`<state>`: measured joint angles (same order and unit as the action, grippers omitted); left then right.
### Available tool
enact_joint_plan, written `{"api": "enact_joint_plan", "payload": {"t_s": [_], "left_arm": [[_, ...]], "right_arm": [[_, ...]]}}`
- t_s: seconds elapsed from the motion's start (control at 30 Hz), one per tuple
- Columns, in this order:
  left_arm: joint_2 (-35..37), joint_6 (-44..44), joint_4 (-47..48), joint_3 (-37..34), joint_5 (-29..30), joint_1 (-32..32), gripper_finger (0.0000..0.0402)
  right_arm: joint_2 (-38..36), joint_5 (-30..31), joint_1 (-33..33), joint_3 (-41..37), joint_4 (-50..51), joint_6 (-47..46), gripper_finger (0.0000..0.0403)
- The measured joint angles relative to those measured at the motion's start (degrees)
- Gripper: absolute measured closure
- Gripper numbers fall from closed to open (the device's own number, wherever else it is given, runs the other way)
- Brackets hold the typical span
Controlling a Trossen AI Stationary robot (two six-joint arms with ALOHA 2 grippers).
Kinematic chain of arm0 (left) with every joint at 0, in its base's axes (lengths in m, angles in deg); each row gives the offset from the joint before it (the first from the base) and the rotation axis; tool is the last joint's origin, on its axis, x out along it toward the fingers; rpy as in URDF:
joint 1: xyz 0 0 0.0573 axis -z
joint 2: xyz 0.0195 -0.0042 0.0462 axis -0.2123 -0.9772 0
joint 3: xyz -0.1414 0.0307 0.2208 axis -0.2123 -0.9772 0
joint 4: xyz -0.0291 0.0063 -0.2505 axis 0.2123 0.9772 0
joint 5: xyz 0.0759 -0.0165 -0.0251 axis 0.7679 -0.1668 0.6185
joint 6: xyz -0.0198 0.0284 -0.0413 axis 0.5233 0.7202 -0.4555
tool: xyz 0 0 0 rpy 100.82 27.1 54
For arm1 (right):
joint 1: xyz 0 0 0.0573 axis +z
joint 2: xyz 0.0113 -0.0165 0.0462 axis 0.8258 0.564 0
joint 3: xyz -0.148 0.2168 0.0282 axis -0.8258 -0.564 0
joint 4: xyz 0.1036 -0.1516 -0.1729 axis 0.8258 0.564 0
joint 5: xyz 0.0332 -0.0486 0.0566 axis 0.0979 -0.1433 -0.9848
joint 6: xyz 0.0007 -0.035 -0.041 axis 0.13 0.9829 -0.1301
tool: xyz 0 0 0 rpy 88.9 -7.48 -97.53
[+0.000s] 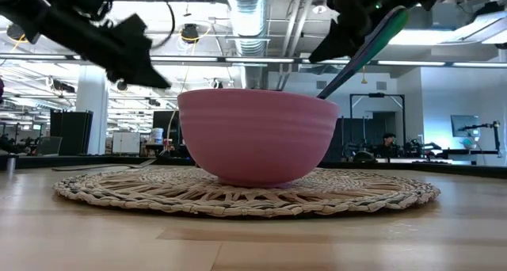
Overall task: Pick & Place Utensil
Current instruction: Put the black fork into the pink bowl
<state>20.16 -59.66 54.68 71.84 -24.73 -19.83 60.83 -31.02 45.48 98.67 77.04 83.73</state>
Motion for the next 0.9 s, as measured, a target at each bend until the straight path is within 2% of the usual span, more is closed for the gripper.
{"api": "enact_joint_plan", "payload": {"t_s": [0.2, 0.4, 0.53, 0.7, 0.9], "left_arm": [[-0.9, -4.0, 11.9, 0.0, -1.3, -7.5, 0.0318], [-5.1, -6.1, 14.4, 0.0, -1.6, -11.4, 0.0312], [-10.0, -6.1, 14.3, 0.0, -4.1, -12.0, 0.0295], [-16.4, -6.3, 14.1, 0.0, -4.3, -12.0, 0.0260], [-20.8, -11.0, 14.2, 0.0, -6.9, -12.6, 0.0229]], "right_arm": [[-0.3, 0.0, -0.5, 0.0, -3.2, 0.0, 0.0392], [-0.3, 0.0, 0.1, 0.0, -3.3, 0.0, 0.0392], [-0.3, 0.0, 0.1, 0.0, -3.2, 0.0, 0.0392], [-0.3, 0.0, 0.0, 0.0, -3.2, 0.0, 0.0392], [-0.3, 0.0, 0.0, 0.0, -3.2, 0.1, 0.0392]]}}
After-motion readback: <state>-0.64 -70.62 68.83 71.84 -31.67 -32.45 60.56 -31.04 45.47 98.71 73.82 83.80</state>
